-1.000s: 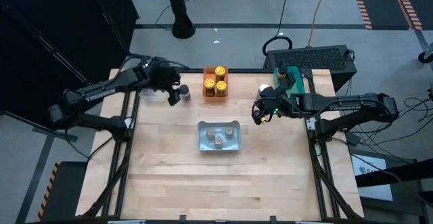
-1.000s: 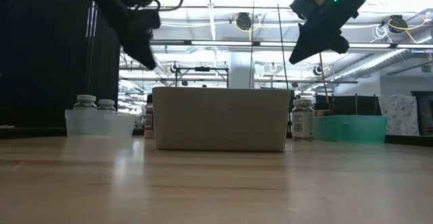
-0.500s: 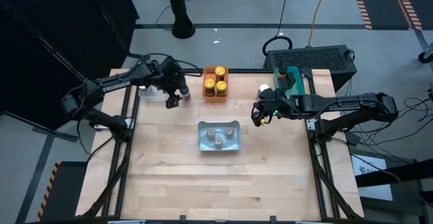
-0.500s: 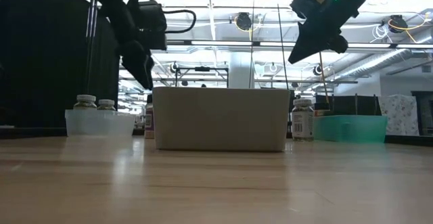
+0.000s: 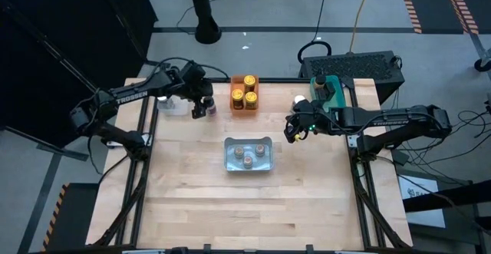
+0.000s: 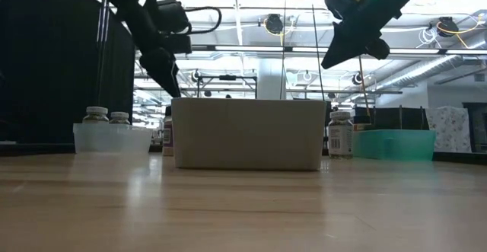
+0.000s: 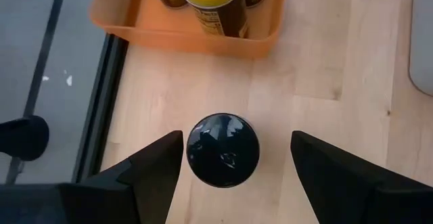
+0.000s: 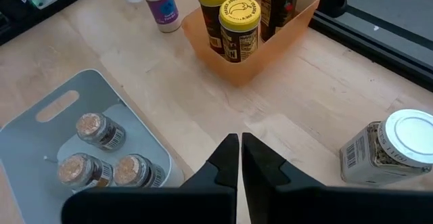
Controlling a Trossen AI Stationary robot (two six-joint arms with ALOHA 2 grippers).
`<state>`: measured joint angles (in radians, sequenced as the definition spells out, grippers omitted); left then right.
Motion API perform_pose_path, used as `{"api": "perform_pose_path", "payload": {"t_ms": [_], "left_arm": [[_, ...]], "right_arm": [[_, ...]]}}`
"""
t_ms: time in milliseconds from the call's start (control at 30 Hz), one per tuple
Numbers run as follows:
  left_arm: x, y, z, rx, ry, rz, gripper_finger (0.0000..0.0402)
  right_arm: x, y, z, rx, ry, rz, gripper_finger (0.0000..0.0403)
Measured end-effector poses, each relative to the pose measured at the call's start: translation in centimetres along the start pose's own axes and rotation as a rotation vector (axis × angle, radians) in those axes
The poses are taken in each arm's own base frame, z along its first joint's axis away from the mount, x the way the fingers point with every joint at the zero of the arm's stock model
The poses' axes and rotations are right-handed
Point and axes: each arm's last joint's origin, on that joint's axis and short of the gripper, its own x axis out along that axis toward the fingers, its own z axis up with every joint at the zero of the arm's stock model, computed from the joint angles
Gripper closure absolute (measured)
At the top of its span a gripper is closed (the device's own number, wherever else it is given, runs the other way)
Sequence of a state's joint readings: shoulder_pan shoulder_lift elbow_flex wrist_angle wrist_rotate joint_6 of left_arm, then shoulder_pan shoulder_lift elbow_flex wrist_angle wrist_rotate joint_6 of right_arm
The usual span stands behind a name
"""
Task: Sort spices by type
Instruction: Put the black seasoning bottle into the green bin
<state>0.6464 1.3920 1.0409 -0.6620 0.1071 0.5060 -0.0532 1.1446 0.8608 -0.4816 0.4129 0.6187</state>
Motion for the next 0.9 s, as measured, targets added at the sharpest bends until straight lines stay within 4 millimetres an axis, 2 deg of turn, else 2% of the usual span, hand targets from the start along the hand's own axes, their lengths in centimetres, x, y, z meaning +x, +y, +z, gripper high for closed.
{"api": "perform_pose_path", "payload": {"t_ms": [400,700,900], "left_arm": [[3.0,1.9,-1.1,-0.068,0.067,-0.025,0.012],[4.9,1.9,-1.4,-0.079,0.094,-0.101,0.012],[5.3,1.9,-1.4,-0.08,0.096,-0.103,0.0129]], "right_arm": [[0.0,0.0,0.0,-0.006,0.0,0.0,0.0403],[0.0,0.0,0.0,-0.021,0.0,-0.001,0.0403],[0.0,0.0,0.0,-0.021,0.0,-0.001,0.0403]]}}
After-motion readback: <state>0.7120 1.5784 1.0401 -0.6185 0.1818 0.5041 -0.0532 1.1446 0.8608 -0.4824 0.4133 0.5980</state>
